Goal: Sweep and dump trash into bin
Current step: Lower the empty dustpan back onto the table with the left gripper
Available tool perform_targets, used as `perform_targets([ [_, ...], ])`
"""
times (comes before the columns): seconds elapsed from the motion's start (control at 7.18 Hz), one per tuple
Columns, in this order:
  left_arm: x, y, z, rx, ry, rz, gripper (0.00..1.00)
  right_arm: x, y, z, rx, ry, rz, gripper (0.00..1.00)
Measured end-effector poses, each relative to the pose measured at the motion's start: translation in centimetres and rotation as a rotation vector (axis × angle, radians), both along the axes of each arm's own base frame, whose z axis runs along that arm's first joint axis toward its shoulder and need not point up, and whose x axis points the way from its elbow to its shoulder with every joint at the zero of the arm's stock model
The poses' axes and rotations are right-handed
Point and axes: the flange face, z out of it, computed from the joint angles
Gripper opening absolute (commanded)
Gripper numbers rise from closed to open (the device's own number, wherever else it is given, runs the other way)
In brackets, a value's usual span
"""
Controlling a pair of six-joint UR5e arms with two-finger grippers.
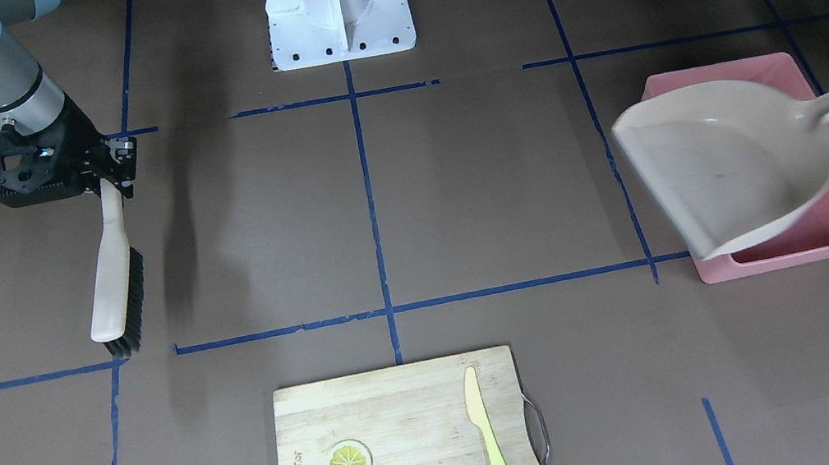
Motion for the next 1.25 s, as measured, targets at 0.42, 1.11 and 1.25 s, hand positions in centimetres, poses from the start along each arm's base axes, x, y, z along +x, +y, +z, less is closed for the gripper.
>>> perform_targets([
  [0.42, 14.1, 2.4, -3.8, -0.013, 0.019, 0.153, 0.03, 0.1, 0.0, 0.6, 0.001, 0.0, 0.0, 0.0],
  [1.11, 25.4, 6.6, -5.4, -0.065, -0.013, 0.162, 0.06, -0.2, -0.3, 1.7, -0.012, 0.017, 0.0, 0.0],
  [1.25, 26.5, 7.2, -5.0, -0.068, -0.029, 0.155, 0.06, -0.2, -0.3, 1.8, -0.014, 0.019, 0.0, 0.0],
])
